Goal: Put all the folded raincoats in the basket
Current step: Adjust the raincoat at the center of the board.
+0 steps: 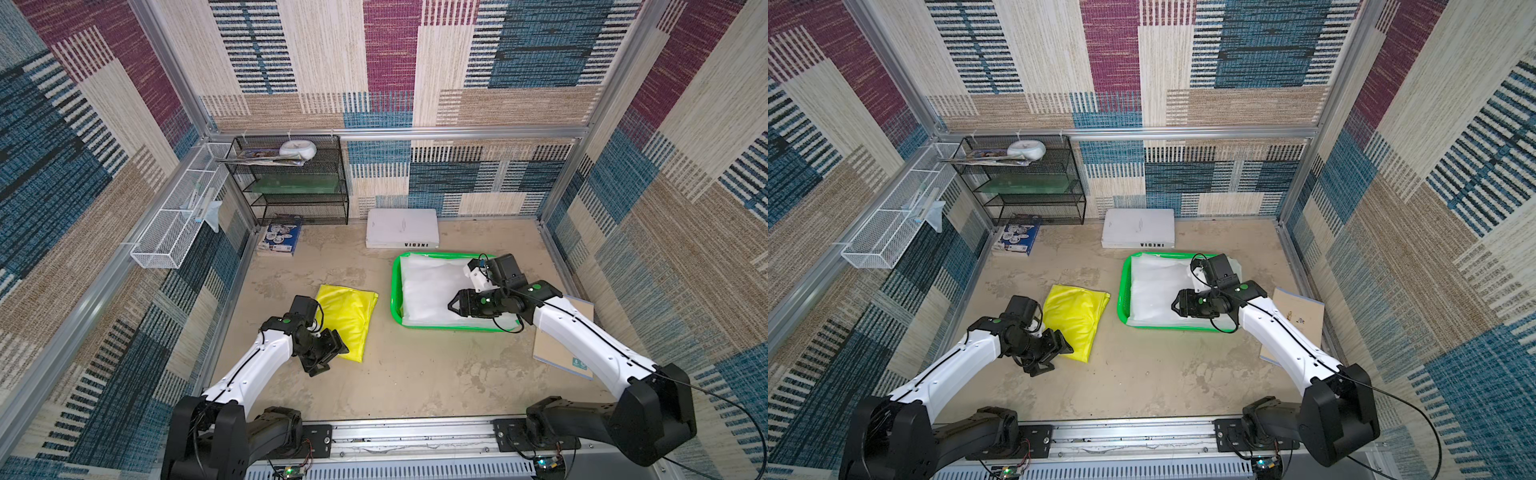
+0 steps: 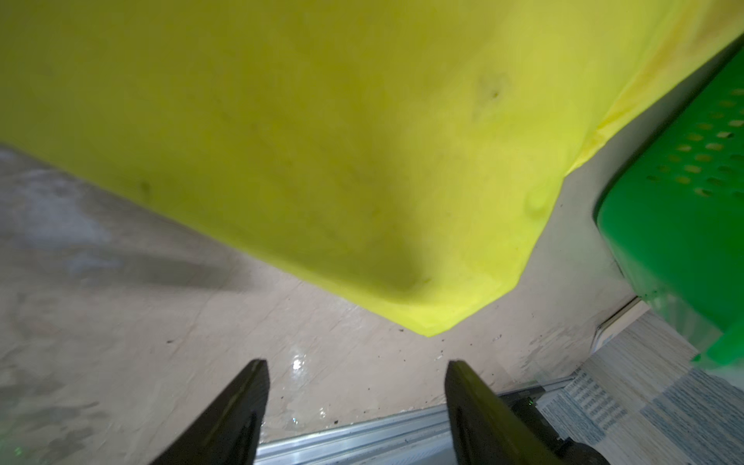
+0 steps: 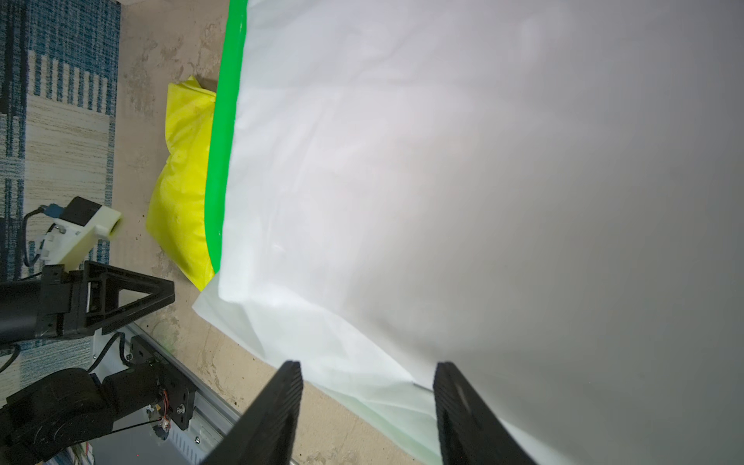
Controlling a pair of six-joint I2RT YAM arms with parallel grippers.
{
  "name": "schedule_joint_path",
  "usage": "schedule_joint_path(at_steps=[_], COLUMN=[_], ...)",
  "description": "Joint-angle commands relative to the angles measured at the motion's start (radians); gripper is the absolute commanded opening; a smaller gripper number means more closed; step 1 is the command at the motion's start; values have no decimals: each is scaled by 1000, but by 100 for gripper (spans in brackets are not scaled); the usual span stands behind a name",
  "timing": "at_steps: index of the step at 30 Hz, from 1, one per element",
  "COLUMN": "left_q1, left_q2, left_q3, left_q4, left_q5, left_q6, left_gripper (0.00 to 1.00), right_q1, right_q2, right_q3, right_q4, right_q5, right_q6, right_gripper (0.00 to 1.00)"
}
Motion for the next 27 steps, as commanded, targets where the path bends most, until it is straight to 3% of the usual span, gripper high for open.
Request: schedule_joint_path(at_steps=[1,8,12,18,21,23,27], left_q1=[-15,-102,-181,-212,-205,-174,-70], left_q2=[1,98,277,397,366,347,327], left_q3=[19,228,272,228,218,216,201], left_q4=[152,119,126,130,26,-67,-135], left_q5=[109,90,106,21,-133,-271,-380], left_q6=[-33,13,24,54,87,110,104], left_gripper=[60,13,0,0,0,0,2], right_q1=[0,0,1,1,1,1,3], right_q2=[-7,1,9,14,19,19,1], right_q3=[0,9,35,59,55,54,59], right_q4=[-2,-7,-25,-37,-37,-37,-50], right_q5=[-9,-10,-15,-11,-16,-15,-22], right_q6=[-1,0,3,-4,-6,-4,1], right_gripper=[58,58,58,58,58,59,58])
